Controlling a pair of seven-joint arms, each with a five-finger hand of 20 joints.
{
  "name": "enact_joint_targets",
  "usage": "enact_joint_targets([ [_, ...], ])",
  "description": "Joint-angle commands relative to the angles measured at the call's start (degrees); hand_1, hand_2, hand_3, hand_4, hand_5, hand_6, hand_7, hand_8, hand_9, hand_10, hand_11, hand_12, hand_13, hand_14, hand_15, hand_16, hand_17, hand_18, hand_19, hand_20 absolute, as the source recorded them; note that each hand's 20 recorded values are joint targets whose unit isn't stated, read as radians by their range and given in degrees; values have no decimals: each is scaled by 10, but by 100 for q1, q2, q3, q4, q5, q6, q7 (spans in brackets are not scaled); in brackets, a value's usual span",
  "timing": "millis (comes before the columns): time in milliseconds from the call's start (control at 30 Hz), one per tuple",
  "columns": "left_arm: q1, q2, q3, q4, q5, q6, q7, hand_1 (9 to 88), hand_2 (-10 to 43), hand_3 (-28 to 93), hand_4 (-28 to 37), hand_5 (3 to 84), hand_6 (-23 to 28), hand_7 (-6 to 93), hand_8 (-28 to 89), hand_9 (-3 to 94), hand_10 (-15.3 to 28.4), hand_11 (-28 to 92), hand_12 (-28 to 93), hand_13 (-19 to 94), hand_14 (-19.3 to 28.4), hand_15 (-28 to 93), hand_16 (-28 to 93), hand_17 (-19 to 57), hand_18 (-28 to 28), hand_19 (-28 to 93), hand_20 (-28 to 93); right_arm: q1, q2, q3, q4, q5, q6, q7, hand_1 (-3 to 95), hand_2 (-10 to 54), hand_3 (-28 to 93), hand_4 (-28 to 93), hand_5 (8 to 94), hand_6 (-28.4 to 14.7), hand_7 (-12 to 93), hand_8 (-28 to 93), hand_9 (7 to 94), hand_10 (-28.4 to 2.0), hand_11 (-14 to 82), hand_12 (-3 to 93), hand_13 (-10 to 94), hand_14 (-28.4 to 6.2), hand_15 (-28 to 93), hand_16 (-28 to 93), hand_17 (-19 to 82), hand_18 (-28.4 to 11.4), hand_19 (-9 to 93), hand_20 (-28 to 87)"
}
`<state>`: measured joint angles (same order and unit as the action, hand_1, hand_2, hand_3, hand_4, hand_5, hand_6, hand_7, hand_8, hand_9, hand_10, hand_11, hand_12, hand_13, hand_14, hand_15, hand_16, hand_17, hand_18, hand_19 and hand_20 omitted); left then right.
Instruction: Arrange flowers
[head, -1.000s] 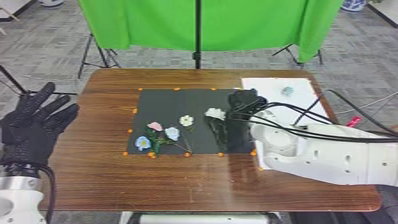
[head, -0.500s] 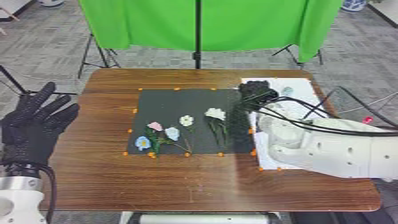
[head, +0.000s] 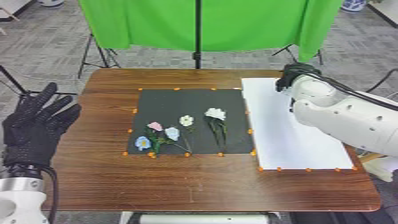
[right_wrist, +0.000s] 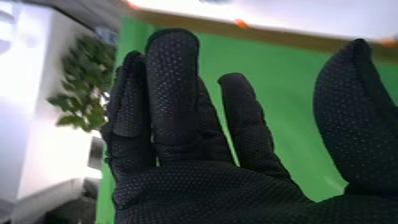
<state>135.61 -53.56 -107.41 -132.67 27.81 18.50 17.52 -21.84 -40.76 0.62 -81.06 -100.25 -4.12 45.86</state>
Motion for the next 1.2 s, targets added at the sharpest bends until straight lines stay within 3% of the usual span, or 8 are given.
enact_joint_targets([
  [33, 146, -136, 18, -7, -15, 38, 24, 208, 80, 768, -282, 320, 75, 107, -79, 292, 187, 256, 117, 223, 266, 524, -96, -85, 271, 600, 61, -180, 21, 29, 201, 158, -154, 6, 248, -54, 831, -266, 384, -26, 129, -112, 386, -167, 77, 139, 578, -115, 748, 88, 295, -208, 907, 138],
  [500, 196, -175, 56, -33, -26, 47, 119, 208, 80, 767, -282, 321, 75, 108, -79, 292, 186, 256, 117, 224, 265, 525, -96, -85, 270, 599, 61, -115, -90, -15, 452, 135, -512, -171, 250, -51, 837, -270, 337, -14, 128, -113, 381, -158, 75, 141, 583, -111, 765, 81, 287, -208, 906, 138],
  [633, 203, -191, 56, -34, -40, 76, 155, 209, 80, 767, -282, 321, 75, 108, -79, 292, 186, 257, 117, 224, 265, 525, -96, -85, 270, 599, 61, -138, -80, -102, 446, -45, -515, -346, 266, -48, 842, -273, 359, 1, 143, -118, 398, -138, 82, 141, 589, -105, 764, 79, 284, -207, 902, 138],
  [733, 195, -200, 49, -31, -23, 33, 109, 209, 80, 767, -282, 321, 76, 108, -79, 292, 187, 257, 117, 224, 265, 525, -95, -85, 269, 598, 61, -112, -6, -384, 350, -120, -34, -320, 298, -55, 836, -280, 431, 13, 171, -136, 475, -106, 107, 137, 623, -86, 749, 82, 290, -198, 893, 138],
  [933, 90, -169, 84, 8, -4, 13, 30, 209, 80, 768, -282, 322, 76, 108, -79, 292, 187, 256, 117, 224, 265, 524, -95, -85, 268, 599, 62, -104, -73, -831, 355, -306, 652, 152, 381, -77, 798, -281, 588, 34, 209, -152, 683, -93, 181, 140, 695, -54, 705, 107, 329, -178, 894, 151],
  [1000, 29, -132, 93, 29, 15, -21, -28, 209, 81, 767, -282, 322, 76, 108, -80, 293, 187, 256, 117, 224, 265, 525, -95, -85, 268, 599, 62, -50, -53, -1013, 340, -300, 840, 301, 444, -91, 746, -282, 649, 29, 229, -75, 763, -80, 183, 193, 729, -42, 695, 132, 354, -174, 910, 155],
  [1100, 56, -108, 41, 22, 22, -32, -47, 209, 82, 766, -282, 322, 76, 108, -79, 293, 187, 257, 117, 224, 265, 524, -95, -85, 267, 599, 62, 7, -41, -1234, 331, -350, 1251, 390, 495, -94, 704, -282, 696, 28, 261, -47, 830, -66, 152, 258, 760, -31, 691, 147, 375, -170, 923, 157],
  [1200, 11, -88, 26, 17, 46, -30, -82, 209, 82, 765, -282, 323, 76, 108, -80, 293, 187, 257, 117, 223, 266, 525, -96, -85, 266, 598, 62, 135, 48, -1483, 206, -576, 1702, 437, 521, -95, 693, -283, 787, 39, 271, -17, 900, -59, 183, 283, 810, -19, 674, 160, 406, -166, 932, 167],
])
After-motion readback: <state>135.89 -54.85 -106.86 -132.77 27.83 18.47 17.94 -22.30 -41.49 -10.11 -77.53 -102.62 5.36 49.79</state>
